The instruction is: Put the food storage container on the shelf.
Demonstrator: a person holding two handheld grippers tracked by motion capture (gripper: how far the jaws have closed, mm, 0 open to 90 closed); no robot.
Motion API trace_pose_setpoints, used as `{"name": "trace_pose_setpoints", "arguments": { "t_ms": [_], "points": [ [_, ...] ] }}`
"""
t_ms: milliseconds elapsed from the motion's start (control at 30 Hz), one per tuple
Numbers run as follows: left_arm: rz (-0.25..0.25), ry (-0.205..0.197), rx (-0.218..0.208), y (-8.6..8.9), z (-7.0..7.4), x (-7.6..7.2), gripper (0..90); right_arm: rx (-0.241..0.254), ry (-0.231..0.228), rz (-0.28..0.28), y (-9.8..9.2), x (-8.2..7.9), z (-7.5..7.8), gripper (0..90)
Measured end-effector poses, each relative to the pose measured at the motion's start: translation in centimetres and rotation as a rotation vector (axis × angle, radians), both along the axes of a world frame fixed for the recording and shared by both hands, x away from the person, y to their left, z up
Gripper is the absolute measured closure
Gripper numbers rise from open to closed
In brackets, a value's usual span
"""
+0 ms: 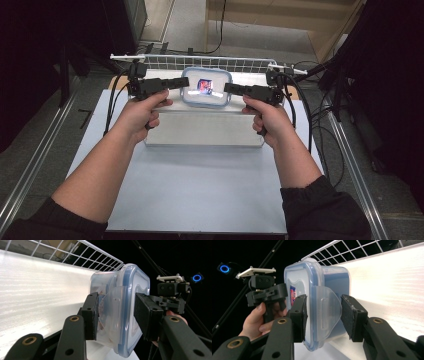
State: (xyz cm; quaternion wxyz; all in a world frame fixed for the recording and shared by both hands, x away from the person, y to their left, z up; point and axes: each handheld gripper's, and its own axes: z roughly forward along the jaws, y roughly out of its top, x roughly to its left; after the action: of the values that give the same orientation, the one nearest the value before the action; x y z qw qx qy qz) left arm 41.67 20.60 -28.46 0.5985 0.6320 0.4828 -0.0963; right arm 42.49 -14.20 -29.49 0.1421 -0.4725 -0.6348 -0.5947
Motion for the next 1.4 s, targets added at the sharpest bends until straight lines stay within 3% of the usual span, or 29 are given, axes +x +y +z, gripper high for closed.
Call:
{"name": "trace_pose_setpoints", "arguments": {
  "t_ms": [233,633,1267,1400],
  "points": [
    [0.017,-0.004,0.009,-0.14,-0.13,0.08,55.3,0.004,0.006,-0.037,0.21,0.27,-0.02,57.1],
    [0.021,-0.006,0.030,-0.45,-0.38,0.26,52.4,-0.032,0.000,-0.088,0.29,0.67,0.08,55.7],
    [0.046,-0.019,0.065,-0.51,-0.30,0.34,53.6,-0.070,-0.011,-0.080,0.66,0.40,0.18,54.4],
    [0.051,-0.042,0.092,-0.90,-0.11,0.40,53.4,-0.082,-0.013,-0.080,0.52,-0.08,0.27,54.7]
  ]
}}
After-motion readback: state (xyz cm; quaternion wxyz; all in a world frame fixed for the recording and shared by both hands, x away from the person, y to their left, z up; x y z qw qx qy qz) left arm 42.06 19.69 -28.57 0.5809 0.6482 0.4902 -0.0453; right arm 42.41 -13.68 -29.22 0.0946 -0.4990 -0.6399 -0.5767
